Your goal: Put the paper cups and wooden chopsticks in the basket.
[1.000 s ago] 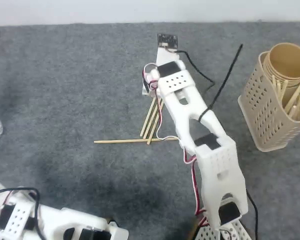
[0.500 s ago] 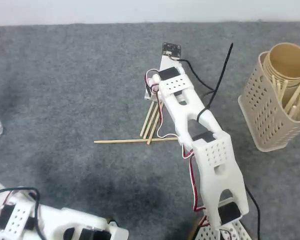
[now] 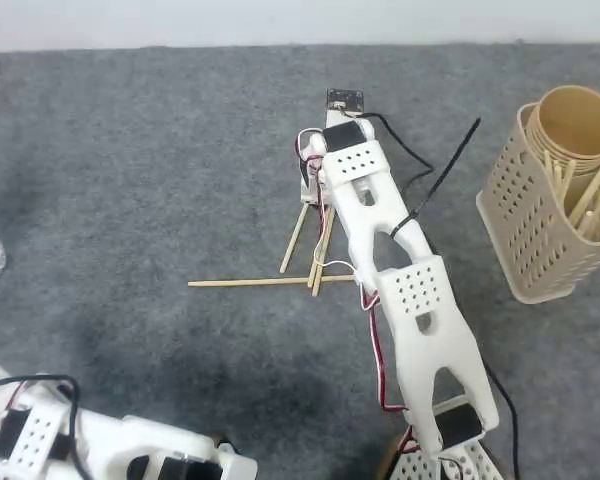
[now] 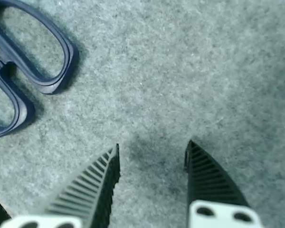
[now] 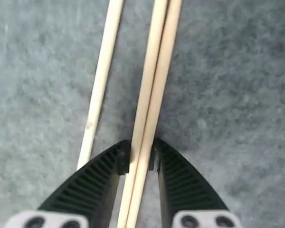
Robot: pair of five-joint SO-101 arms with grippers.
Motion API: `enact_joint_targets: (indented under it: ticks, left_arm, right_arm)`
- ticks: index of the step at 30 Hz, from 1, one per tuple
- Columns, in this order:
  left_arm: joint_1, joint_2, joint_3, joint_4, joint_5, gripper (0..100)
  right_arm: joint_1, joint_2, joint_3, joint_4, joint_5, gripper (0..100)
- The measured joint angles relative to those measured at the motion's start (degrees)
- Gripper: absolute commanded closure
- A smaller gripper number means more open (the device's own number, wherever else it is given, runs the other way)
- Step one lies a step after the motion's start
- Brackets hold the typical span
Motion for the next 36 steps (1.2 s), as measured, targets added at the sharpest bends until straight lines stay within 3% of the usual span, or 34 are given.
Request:
enact_joint_targets:
  ticks: [2, 13, 25, 30, 36]
  left_arm:
    - [0.00, 0.00, 0.00, 0.00, 0.00, 78]
    - [0.00, 0.00, 0.00, 0.00, 0.00, 78]
    - [0.00, 0.00, 0.00, 0.00, 0.00, 78]
    - [0.00, 0.00, 0.00, 0.00, 0.00, 78]
    - [0.00, 0.00, 0.00, 0.00, 0.00, 78]
  right_arm:
    - [0.26, 2.55, -4.66, 3.52, 1.67, 99.7]
    - [6.77, 2.73, -12.57, 6.07, 3.34, 99.2]
    - [8.18, -26.81, -13.27, 6.15, 11.25, 99.2]
    - [14.24, -43.25, -13.71, 6.15, 17.58, 99.2]
    - [26.37, -61.63, -14.86, 6.15, 25.41, 99.2]
